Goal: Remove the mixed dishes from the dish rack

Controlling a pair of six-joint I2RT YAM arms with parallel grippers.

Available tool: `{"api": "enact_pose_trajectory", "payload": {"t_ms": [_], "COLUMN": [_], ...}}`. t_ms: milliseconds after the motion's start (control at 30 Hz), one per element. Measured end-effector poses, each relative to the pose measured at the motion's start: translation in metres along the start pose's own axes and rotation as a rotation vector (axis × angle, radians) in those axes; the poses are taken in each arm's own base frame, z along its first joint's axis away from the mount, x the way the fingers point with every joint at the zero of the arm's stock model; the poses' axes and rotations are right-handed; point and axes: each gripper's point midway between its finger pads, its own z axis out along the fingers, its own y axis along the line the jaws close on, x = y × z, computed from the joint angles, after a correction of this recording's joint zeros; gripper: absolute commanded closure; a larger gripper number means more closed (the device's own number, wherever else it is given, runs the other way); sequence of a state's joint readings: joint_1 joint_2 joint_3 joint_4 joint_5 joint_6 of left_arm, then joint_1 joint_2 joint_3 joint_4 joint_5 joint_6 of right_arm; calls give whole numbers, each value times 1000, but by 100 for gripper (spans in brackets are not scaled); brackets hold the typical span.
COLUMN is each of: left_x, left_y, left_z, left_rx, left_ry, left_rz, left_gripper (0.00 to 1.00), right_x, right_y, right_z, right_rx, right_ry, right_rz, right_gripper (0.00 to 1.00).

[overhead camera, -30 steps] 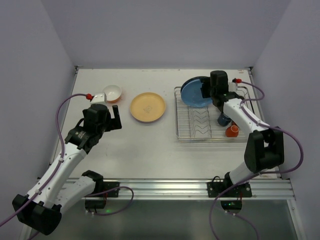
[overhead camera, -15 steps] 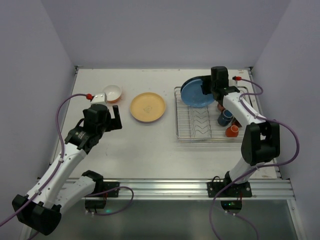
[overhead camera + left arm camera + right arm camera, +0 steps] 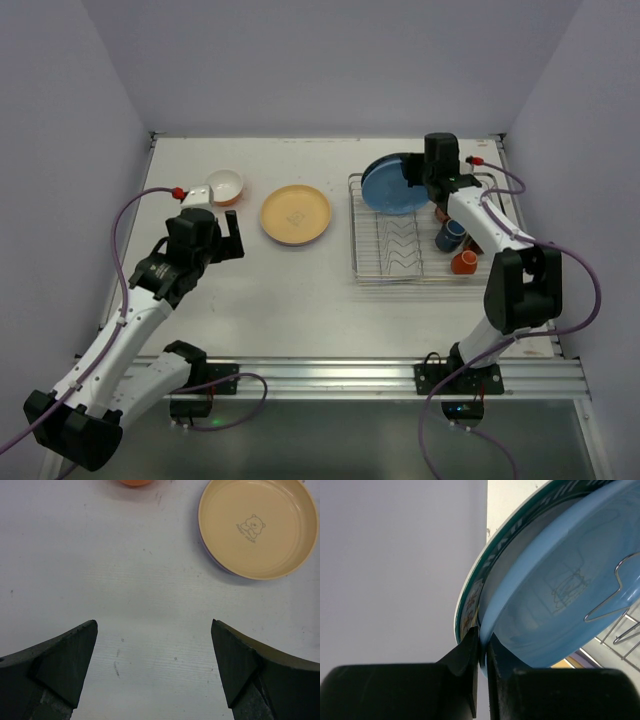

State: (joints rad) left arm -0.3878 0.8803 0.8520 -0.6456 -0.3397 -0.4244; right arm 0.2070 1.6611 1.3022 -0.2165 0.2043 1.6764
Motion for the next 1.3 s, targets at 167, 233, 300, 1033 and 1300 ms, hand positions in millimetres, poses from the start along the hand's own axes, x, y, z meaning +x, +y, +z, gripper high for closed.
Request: {"api": "enact_pose_trajectory", "payload": {"t_ms": [167,233,300,1033,1300], "left_x": [-1,-1,-1,-3,-4], "left_y": [0,-1,-1,-1,-2], "left_z": [-1,-1,-1,-4,-6], "left_rx": [5,5,6,13,24], "left_ry": [-3,-3,-4,-17,-22], "left_rz": [-2,-1,-2,-6,-8], "left_gripper": [0,0,0,0,0], "right_x": [3,4,4,1,0], "right_y": [0,0,0,2,13], "right_z": [-4,-4,-6,-33,-44], "right_rx": [-8,-14,-21,-93,-124], "right_ry": [21,26,33,52,59], "right_rz": [17,20,23,70,75], "right_gripper": [100,100,100,100,100]}}
